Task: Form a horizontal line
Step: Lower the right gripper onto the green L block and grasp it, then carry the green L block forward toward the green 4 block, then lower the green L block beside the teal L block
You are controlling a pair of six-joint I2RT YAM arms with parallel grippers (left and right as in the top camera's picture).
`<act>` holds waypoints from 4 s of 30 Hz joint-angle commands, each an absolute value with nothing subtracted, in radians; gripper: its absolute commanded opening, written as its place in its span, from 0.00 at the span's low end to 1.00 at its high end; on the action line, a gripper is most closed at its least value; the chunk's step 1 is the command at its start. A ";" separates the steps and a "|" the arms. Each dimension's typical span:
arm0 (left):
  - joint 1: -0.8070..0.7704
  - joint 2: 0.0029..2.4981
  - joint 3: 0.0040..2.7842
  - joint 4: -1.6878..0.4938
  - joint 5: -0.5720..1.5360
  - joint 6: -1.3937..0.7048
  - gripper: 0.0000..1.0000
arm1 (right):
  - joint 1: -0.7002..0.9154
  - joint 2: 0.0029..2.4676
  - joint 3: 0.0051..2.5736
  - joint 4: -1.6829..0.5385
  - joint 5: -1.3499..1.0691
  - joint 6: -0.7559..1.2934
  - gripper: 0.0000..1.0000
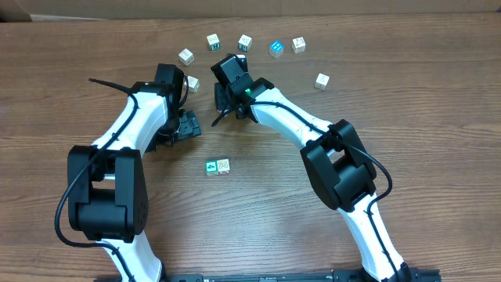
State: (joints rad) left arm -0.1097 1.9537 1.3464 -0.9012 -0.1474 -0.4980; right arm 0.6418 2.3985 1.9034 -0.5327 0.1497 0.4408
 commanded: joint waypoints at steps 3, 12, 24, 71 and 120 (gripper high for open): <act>-0.112 1.964 1.343 -0.903 -0.160 -0.501 1.00 | 0.638 2.400 1.897 -0.524 0.165 0.442 0.44; -0.112 1.964 1.343 -0.903 -0.160 -0.501 1.00 | 0.638 2.400 1.897 -0.525 0.165 0.442 0.30; -0.112 1.964 1.343 -0.903 -0.160 -0.501 1.00 | 0.638 2.321 1.934 -0.546 0.202 0.437 0.27; -0.112 1.964 1.343 -0.903 -0.160 -0.501 1.00 | 0.683 2.012 1.578 -1.043 -0.014 0.662 0.29; -0.112 1.964 1.343 -0.903 -0.160 -0.501 1.00 | 0.727 2.012 1.493 -0.940 0.031 0.655 0.43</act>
